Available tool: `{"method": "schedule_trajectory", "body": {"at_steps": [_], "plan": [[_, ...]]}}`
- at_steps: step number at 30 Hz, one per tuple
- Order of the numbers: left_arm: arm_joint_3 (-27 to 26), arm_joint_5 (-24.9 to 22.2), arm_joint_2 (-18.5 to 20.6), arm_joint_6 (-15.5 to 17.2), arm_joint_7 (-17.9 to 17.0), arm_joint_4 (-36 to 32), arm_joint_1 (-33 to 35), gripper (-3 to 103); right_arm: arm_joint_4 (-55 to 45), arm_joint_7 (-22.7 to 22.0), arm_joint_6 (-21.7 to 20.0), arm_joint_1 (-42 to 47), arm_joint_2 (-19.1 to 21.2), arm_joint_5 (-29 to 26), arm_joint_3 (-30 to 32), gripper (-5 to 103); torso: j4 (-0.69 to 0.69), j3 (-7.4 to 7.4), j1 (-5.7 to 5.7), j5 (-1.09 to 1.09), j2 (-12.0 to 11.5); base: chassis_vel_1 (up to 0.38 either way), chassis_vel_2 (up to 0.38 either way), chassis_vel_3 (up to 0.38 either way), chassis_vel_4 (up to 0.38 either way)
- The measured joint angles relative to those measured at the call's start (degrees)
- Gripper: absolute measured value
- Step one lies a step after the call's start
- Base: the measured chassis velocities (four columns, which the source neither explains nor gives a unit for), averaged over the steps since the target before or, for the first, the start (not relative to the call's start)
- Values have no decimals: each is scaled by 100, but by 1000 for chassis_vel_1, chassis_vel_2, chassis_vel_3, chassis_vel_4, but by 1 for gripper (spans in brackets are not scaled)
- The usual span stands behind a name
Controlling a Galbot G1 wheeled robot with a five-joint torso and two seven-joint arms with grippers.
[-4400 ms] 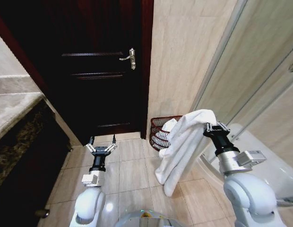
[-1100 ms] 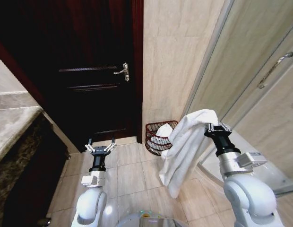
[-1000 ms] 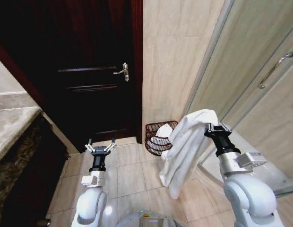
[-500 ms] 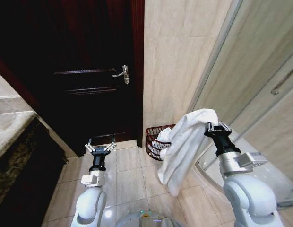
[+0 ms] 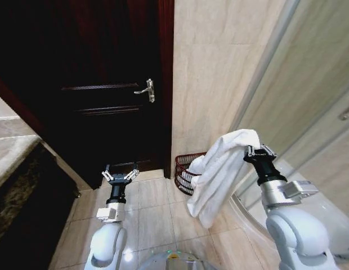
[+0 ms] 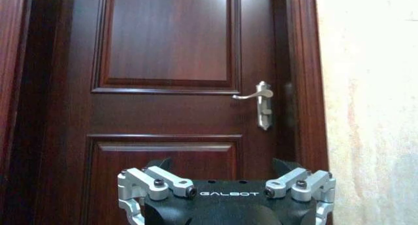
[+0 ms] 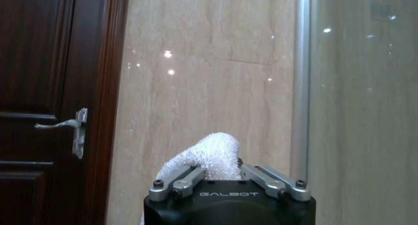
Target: Discard the used towel into the hamper.
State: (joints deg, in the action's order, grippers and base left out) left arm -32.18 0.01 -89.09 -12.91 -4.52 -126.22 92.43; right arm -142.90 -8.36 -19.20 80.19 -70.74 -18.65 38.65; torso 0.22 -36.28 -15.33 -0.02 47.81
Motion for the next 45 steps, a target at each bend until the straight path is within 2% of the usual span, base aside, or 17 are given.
{"method": "schedule_trajectory", "body": {"at_steps": [3,6,12,20,31,37,45], "plan": [[2,13,0,6,-12,2,-13,100,-8,-91,-75,-9,3,-10,-7,7,-2,0,0,1,0,-15,61,55,-62],[-24,79,10,213,-12,-108,-7,100,-9,-188,-137,-91,22,-53,-6,7,-2,1,1,2,0,-17,18,0,-14],[-75,100,10,232,-15,-141,5,100,75,-172,-52,-150,15,-57,22,7,-2,-41,-31,2,76,0,0,0,0],[-151,-148,152,263,-10,-191,150,100,185,-99,4,-383,-132,168,-9,7,-1,-163,-129,1,290,0,0,0,0],[-202,-268,88,-97,-123,-287,515,100,147,-37,28,-328,-289,144,-58,7,-1,-349,-274,2,622,0,0,0,0],[-208,-424,159,70,-211,-637,505,100,-27,-110,-154,-467,-147,-132,-17,7,-1,-449,-354,2,803,0,0,0,0],[-206,-353,253,232,-233,-765,324,100,-29,-123,-159,-541,76,-386,-8,7,-2,-578,-456,2,1033,0,0,0,0]]}}
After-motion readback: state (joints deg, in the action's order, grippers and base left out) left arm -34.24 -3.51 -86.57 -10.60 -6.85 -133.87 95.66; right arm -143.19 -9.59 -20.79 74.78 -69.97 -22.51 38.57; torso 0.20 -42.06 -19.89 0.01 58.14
